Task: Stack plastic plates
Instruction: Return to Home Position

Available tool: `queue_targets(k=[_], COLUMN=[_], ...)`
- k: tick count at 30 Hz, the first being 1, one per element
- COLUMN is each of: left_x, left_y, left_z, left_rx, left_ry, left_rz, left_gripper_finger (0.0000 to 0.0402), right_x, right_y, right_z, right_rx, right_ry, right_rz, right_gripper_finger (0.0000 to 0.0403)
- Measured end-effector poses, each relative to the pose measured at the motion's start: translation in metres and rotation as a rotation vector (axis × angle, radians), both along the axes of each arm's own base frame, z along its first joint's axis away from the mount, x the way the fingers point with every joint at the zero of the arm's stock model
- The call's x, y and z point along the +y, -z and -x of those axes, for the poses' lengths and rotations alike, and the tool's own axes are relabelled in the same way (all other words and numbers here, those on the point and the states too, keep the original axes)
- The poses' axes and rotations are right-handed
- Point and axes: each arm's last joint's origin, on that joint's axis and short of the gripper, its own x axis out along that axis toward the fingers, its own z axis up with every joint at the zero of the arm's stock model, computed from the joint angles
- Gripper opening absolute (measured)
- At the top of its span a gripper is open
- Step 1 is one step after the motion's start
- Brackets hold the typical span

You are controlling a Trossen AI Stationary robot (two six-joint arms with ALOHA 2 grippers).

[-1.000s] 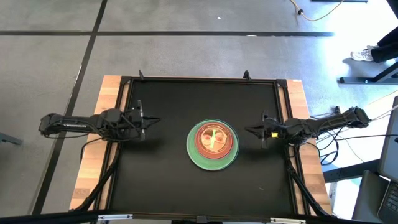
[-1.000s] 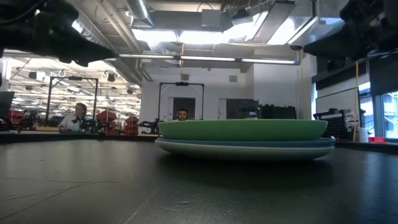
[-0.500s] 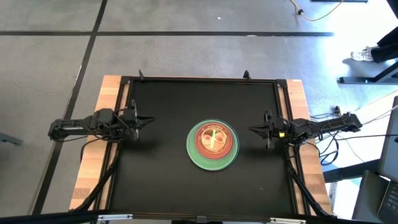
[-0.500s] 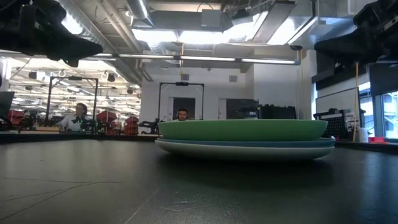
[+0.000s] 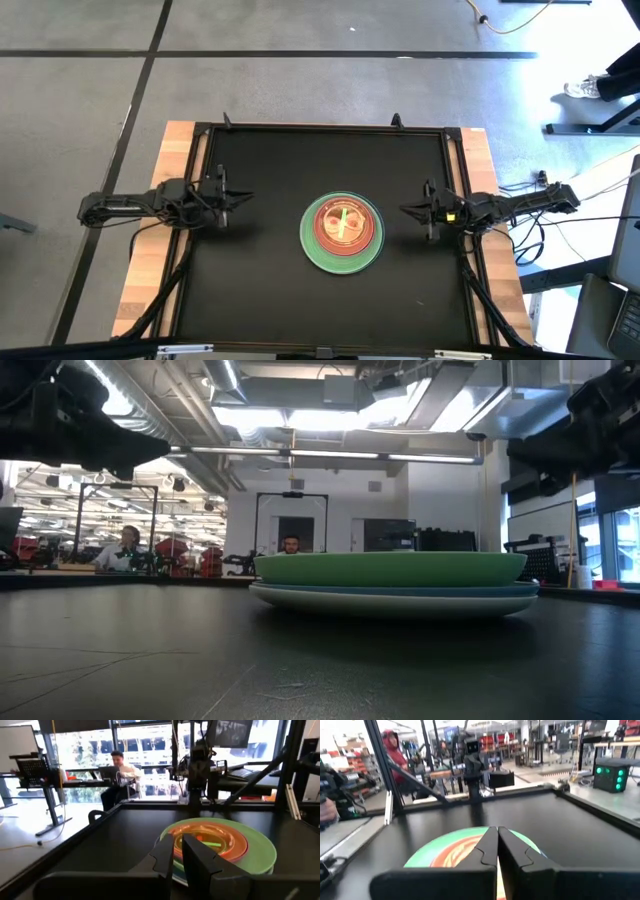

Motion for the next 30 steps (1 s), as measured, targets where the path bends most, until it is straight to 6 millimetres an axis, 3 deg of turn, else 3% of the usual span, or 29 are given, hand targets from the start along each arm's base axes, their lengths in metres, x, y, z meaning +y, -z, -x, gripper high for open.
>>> queue_targets(k=[21,30], left_x=[-0.0006,-0.0006], left_y=[0.0005,0.0005], left_z=[-0.0003,-0.0003], left_rx=[0.012,0.012], left_ry=[0.022,0.021], left_rz=[-0.034,-0.034], left_gripper_finger=[0.0032,0.0032], right_x=[-0.0025,0.0015], right_y=[0.0054,-0.0012], right_z=[0.0012,0.0078], right_rx=[0.054,-0.031], right_ry=[0.077,-0.114], right_rz=[0.016,0.036], right_gripper_finger=[0.0005,0.0005])
